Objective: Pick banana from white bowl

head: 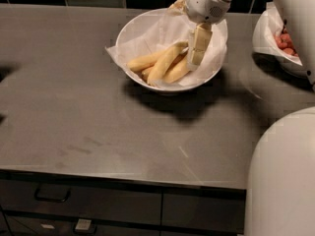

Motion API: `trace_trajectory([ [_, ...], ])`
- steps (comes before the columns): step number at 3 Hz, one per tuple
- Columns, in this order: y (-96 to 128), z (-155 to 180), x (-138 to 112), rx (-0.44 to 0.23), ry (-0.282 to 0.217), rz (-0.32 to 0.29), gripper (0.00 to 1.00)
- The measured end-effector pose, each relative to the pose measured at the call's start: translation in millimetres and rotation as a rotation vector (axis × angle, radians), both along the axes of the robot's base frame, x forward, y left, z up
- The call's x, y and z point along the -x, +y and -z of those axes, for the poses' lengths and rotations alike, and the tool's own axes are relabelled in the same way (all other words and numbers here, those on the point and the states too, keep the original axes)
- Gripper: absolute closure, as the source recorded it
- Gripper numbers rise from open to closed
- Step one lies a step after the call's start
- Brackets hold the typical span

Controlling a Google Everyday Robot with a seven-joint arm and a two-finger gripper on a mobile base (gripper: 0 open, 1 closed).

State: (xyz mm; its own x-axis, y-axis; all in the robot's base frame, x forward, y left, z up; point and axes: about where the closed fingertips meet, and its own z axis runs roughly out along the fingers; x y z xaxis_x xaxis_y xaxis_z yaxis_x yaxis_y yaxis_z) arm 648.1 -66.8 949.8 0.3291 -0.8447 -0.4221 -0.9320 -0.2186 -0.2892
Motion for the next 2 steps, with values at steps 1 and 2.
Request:
trace_trajectory([
  [1,26.2,11.2,-28.2,-0.018,-0.01,-0.046,0.0],
  [2,29.3,17.3,-32.2,-0.013,-0.01,-0.037,0.0],
])
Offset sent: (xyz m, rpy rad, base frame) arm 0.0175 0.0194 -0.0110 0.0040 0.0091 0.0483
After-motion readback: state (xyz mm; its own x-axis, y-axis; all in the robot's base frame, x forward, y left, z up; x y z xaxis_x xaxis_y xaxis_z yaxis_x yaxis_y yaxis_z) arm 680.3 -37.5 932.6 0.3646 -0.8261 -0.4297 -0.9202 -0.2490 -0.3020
